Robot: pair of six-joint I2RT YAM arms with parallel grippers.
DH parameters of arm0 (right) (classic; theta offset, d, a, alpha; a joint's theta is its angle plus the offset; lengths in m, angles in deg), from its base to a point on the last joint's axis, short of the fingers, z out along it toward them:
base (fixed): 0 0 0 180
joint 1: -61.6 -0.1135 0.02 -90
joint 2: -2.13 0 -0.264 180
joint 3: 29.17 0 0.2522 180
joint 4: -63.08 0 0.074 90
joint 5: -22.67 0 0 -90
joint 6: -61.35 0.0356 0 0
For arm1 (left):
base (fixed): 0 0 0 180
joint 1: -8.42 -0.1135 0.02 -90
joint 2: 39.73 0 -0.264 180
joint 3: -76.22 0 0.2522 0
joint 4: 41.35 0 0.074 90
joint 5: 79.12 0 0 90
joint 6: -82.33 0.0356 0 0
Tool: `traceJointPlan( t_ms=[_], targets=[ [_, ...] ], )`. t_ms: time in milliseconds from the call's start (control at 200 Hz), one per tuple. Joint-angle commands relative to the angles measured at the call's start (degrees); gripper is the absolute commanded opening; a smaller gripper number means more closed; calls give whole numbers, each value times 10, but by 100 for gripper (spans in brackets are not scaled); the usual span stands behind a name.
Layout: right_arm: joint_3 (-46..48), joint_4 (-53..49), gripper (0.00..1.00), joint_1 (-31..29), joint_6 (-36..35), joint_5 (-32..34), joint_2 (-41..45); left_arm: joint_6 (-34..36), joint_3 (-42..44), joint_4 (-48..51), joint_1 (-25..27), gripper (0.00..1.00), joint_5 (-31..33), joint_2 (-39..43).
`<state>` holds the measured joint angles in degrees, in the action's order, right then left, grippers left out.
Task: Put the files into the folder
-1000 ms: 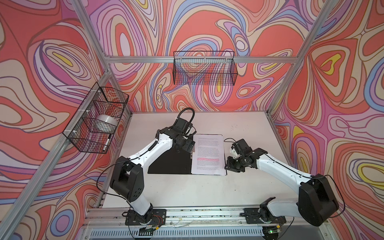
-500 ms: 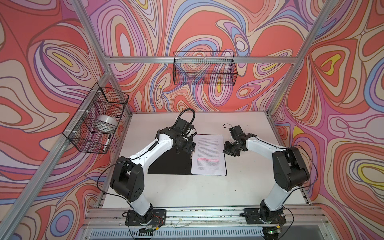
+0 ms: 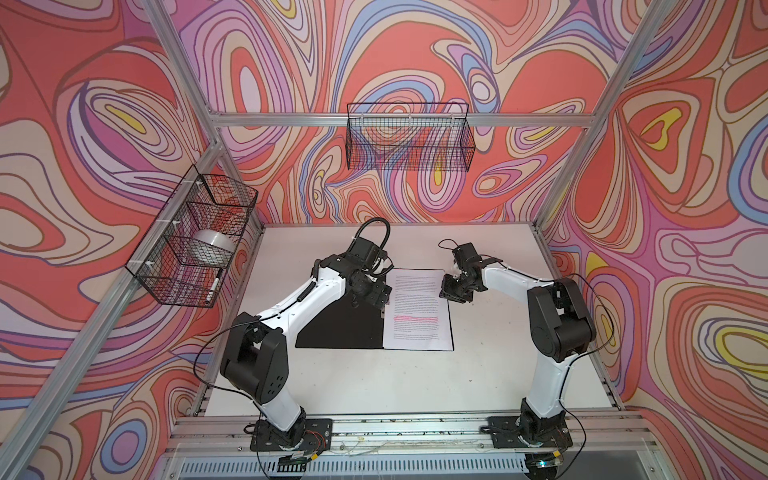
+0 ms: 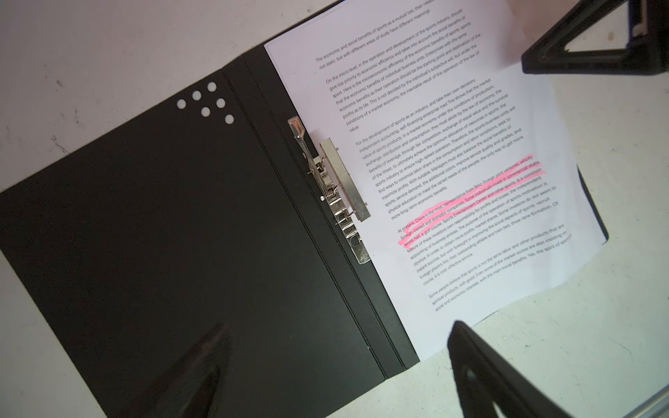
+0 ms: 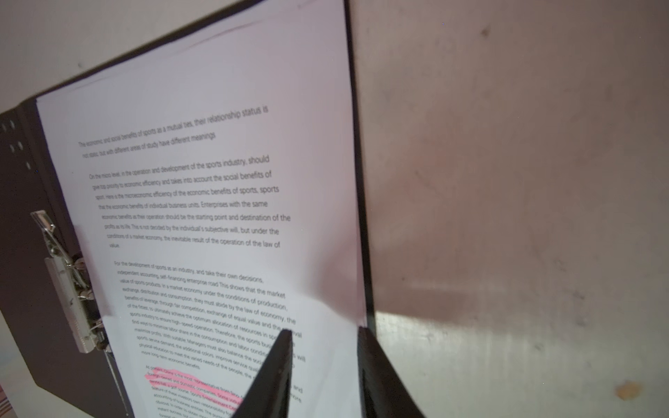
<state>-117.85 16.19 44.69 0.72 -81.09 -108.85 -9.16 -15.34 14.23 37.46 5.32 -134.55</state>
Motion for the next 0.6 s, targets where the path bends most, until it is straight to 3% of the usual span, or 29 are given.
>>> traceJointPlan(
  t_ms=[0, 190, 596],
  targets=[
    [-12, -13, 32, 3, -16, -9, -16, 5, 4, 18, -5, 94, -3, 4],
    [-16, -18, 32, 3, -19, -8, -18, 5, 3, 19, -5, 94, -4, 4],
    [-20, -42, 31, 3, -32, 48, 67, 9, -27, 6, -6, 94, 16, -5]
  ],
)
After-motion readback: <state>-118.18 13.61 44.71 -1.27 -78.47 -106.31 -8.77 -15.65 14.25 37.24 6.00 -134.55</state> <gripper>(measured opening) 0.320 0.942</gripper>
